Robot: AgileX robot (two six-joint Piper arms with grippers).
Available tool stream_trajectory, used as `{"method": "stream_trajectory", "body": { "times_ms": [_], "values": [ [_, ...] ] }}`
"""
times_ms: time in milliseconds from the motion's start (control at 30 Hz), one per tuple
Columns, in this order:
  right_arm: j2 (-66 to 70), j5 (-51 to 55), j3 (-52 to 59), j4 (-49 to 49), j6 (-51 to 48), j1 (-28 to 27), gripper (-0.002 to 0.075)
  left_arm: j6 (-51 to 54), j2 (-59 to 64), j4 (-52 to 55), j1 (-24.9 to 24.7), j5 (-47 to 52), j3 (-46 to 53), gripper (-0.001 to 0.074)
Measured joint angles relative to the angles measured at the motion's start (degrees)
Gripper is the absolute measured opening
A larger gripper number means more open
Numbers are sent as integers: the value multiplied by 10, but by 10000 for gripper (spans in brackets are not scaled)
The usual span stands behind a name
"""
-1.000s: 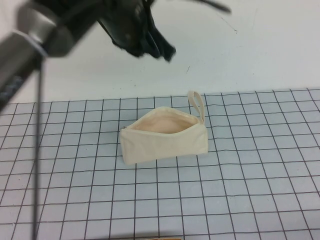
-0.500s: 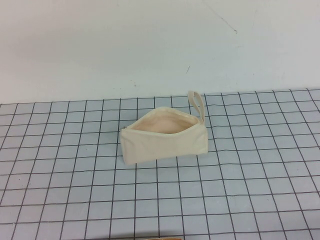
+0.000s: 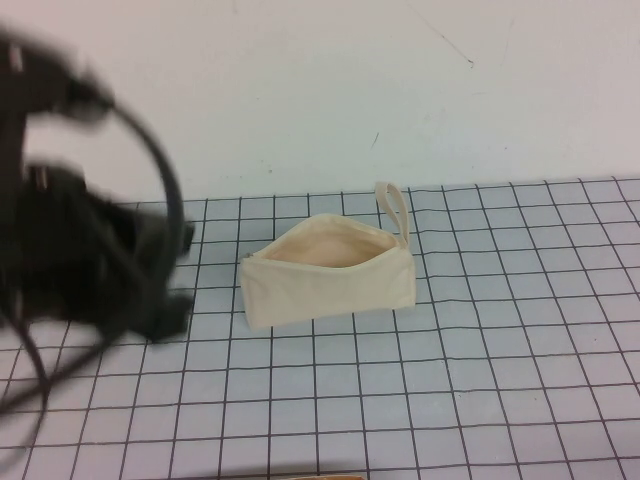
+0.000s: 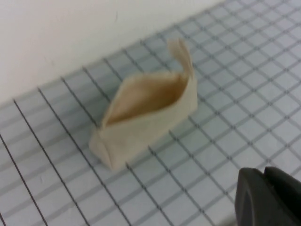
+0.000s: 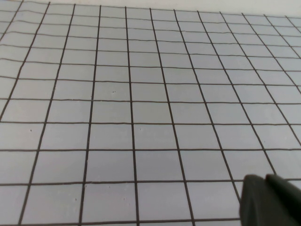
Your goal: Put eraser into pencil case
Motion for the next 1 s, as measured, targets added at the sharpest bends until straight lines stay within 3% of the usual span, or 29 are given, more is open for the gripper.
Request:
{"method": "stream_trajectory", "body": {
  "times_ms": [333, 600, 767, 867, 1000],
  "values": [
    [0, 0, 0, 0, 0, 0, -1, 0, -10, -48, 0, -12, 203, -1],
    [0, 0, 0, 0, 0, 0, -1, -1, -12, -20, 0, -9, 287, -1],
    [0, 0, 0, 0, -2, 0, -1, -1, -75, 0, 1, -12, 314, -1],
    [0, 0, 0, 0, -10, 0, -1, -1, -128, 2, 20, -33, 331, -1],
    [0, 0, 0, 0, -13, 0, -1, -1, -206, 3, 83, -72, 352, -1]
  ]
}}
